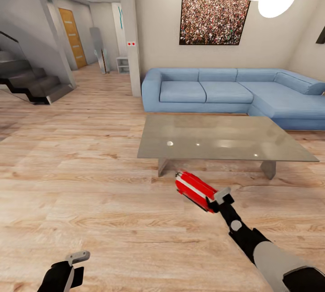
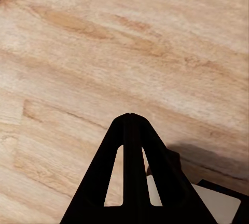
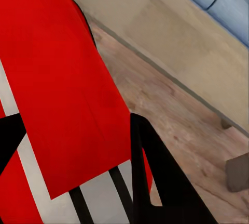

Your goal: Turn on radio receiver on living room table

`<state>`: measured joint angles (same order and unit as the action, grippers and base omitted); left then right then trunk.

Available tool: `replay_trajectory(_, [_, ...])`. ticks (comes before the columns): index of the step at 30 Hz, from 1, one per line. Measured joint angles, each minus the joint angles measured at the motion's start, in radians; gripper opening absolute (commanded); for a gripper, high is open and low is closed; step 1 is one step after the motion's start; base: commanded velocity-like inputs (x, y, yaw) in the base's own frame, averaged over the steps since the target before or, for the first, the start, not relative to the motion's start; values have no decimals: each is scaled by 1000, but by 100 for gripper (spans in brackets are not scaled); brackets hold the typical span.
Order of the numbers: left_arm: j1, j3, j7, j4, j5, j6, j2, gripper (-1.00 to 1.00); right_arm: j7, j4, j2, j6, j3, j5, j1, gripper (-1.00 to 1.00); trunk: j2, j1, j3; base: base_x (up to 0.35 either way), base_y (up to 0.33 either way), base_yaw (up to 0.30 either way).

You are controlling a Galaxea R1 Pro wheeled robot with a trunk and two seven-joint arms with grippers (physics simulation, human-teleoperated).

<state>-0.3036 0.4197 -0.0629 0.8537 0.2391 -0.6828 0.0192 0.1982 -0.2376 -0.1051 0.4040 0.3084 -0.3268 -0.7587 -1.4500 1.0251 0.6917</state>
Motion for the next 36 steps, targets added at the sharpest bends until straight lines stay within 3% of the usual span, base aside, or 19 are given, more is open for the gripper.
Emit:
replay_trajectory(1, [0,-1,0,0,0,0,0,-100,-60,-5,-24,0,-46,13,0,-100,0,0,0,0,0,0])
replay_trajectory(3, [0,0,0,0,0,0,1,-100,-95,-10,-46,1,-109,28,-1,-100,0,0,0,0,0,0])
replay_trajectory(7, [0,2,2,-2,-2,51,1,-100,-298,-9,-66,3,-143,39,0,-100,0,0,0,0,0,0])
replay_trajectory(10, [0,1,8,-2,-5,129,7,-100,-492,-6,-74,4,-246,148,0,-100,0,0,0,0,0,0])
replay_trajectory(13, [0,-6,10,-1,-32,144,36,-100,-543,-8,-81,-3,-340,215,0,-100,0,0,0,0,0,0])
replay_trajectory(15, [0,-11,11,1,-52,177,54,-100,-556,-7,-82,-1,-354,224,0,-100,0,0,0,0,0,0])
replay_trajectory(20, [0,-12,46,12,-61,279,63,-100,-557,-5,-82,-2,-361,230,0,-100,0,0,0,0,0,0])
replay_trajectory(24, [-1,-13,76,24,-122,353,85,-100,-556,-4,-81,-4,-360,229,0,-100,0,0,0,0,0,0])
replay_trajectory(30, [4,-17,73,34,-137,365,97,-100,-552,-6,-74,-9,-367,221,6,-100,0,0,0,0,0,0])
replay_trajectory(36, [38,16,77,0,-138,383,130,-100,-554,39,-41,-39,-321,202,38,-100,0,0,0,0,0,0])
